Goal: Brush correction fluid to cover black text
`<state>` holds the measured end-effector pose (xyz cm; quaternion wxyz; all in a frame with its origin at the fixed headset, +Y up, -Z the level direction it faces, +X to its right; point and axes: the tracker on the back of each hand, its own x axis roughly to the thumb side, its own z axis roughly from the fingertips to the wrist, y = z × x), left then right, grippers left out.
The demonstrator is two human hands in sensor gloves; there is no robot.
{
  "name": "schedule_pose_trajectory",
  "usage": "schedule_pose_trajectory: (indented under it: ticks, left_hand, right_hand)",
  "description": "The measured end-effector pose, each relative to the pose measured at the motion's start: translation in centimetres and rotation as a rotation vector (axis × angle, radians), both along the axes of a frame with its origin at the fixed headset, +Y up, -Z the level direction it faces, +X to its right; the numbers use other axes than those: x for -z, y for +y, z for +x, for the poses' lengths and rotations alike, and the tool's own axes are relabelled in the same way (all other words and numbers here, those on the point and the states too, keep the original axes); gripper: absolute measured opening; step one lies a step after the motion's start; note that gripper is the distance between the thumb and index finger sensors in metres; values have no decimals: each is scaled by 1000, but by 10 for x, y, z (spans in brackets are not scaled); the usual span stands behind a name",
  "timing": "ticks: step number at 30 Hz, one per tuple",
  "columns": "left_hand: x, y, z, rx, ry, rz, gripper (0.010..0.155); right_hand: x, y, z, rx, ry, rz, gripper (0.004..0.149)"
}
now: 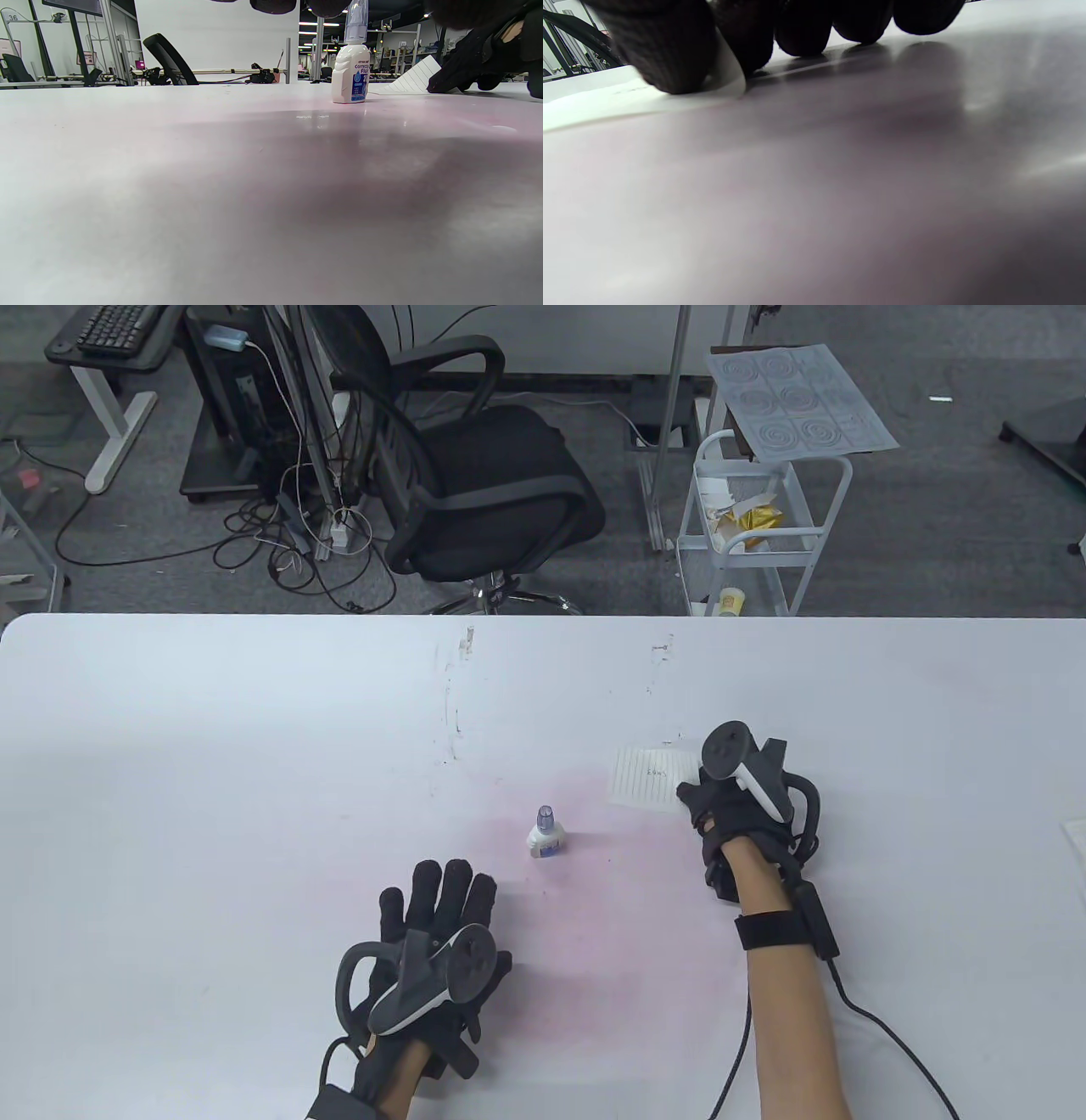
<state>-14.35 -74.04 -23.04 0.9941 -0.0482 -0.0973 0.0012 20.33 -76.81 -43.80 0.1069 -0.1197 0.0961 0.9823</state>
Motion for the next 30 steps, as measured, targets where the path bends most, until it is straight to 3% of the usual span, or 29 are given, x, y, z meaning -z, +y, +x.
schedule_pose_trajectory:
  ticks: [6, 10, 17, 26, 30]
  left_hand:
    - [0, 0, 0, -1, 2, -3, 81]
    - [0, 0, -1, -2, 5, -5, 81]
    - [0, 0, -2, -9, 6, 2, 81]
    - [1, 0, -4, -19, 1, 11, 81]
    - [1, 0, -5, -26, 0, 17, 81]
  right_hand:
    - [-1, 4, 0, 20, -10, 77, 38]
    - [-7, 14, 4, 123, -68, 283, 37]
    - [-21, 24, 10, 151, -32, 328, 36]
    - [-64, 55, 17, 269, 54, 417, 37]
    - [-96, 68, 22, 397, 43, 455, 37]
